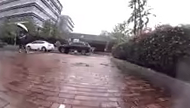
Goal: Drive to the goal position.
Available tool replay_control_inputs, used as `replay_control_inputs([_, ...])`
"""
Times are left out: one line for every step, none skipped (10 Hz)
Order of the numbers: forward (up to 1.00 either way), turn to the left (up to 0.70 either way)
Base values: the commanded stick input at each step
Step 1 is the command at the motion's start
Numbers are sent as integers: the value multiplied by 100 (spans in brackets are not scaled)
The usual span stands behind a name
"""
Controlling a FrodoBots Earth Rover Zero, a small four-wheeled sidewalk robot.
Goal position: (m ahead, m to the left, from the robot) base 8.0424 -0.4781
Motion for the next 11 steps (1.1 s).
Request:
replay_control_inputs([70, 0])
replay_control_inputs([70, 0])
replay_control_inputs([70, 0])
replay_control_inputs([70, 0])
replay_control_inputs([70, 0])
replay_control_inputs([70, 0])
replay_control_inputs([70, 0])
replay_control_inputs([70, 0])
replay_control_inputs([70, 0])
replay_control_inputs([70, 0])
replay_control_inputs([70, 0])
